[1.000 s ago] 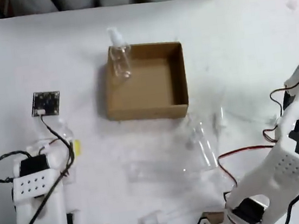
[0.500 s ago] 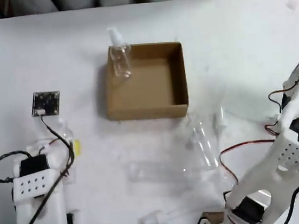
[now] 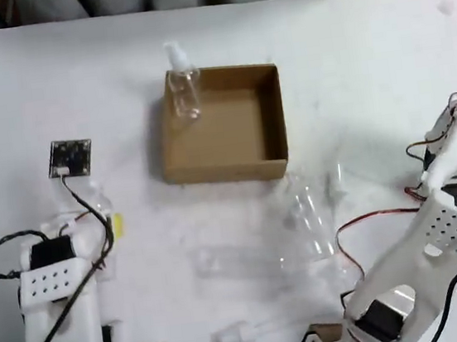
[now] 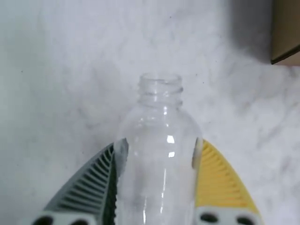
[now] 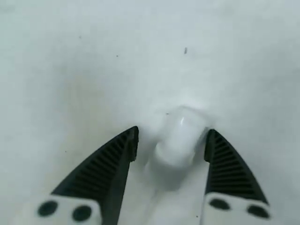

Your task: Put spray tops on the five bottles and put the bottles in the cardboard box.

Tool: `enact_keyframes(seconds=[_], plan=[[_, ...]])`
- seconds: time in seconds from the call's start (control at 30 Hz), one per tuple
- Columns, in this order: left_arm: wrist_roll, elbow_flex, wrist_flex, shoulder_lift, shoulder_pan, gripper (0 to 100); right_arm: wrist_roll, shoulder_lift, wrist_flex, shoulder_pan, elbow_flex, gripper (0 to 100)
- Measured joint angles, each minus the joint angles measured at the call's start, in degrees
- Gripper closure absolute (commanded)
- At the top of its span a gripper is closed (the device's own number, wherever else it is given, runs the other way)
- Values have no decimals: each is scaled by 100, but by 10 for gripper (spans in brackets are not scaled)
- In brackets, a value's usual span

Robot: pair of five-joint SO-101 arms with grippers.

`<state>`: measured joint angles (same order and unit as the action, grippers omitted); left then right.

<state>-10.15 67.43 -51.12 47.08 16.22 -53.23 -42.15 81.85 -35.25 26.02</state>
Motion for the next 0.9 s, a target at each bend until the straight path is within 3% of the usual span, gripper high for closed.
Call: enact_keyframes(seconds=[0.07,0.13,0.4,0.6,0.9], plan=[[0,0,0,0,0,980,0,0,0,0,0,997],[0,0,0,0,0,980,220,0,44,-9,35,961],[0,0,0,0,0,980,1767,-26,712,35,1002,982],[0,0,-9,0,0,980,2338,-9,1538,123,2215,983],[0,-870,-905,0,0,980,3288,1310,1565,334,1644,983]])
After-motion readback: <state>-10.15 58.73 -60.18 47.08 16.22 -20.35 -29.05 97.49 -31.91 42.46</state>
